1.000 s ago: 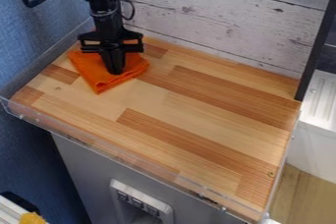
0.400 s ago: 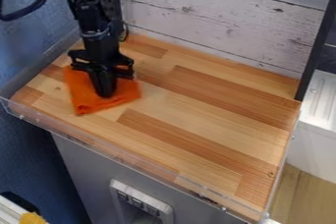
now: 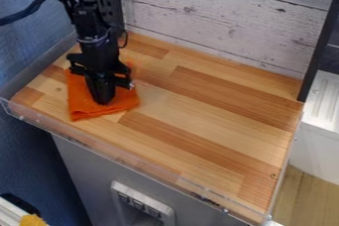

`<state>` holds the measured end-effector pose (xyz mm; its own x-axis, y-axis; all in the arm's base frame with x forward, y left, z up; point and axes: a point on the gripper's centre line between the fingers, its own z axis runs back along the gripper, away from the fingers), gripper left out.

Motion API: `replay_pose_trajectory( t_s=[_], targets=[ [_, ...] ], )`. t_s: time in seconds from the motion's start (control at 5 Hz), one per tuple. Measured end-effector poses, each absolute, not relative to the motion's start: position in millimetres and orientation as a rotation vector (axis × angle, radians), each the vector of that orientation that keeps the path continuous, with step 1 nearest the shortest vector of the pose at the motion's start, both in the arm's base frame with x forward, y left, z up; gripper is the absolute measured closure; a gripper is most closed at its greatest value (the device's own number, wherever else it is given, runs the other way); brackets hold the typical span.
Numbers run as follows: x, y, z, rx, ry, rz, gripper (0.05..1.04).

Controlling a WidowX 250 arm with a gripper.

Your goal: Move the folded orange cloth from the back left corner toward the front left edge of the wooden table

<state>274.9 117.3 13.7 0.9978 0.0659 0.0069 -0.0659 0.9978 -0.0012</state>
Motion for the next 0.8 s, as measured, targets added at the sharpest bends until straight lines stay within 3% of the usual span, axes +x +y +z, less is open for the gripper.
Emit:
replay_pose_trajectory(
  t_s=[0.2, 0.6, 0.8],
  targets=[
    [272.0, 114.1, 27.4, -0.004, -0.005, 0.028, 0.846],
    [278.4, 118.2, 46.5, -0.007, 0.007, -0.031, 0.285],
    [285.7, 125.1, 58.1, -0.001, -0.004, -0.040, 0.086]
  ],
)
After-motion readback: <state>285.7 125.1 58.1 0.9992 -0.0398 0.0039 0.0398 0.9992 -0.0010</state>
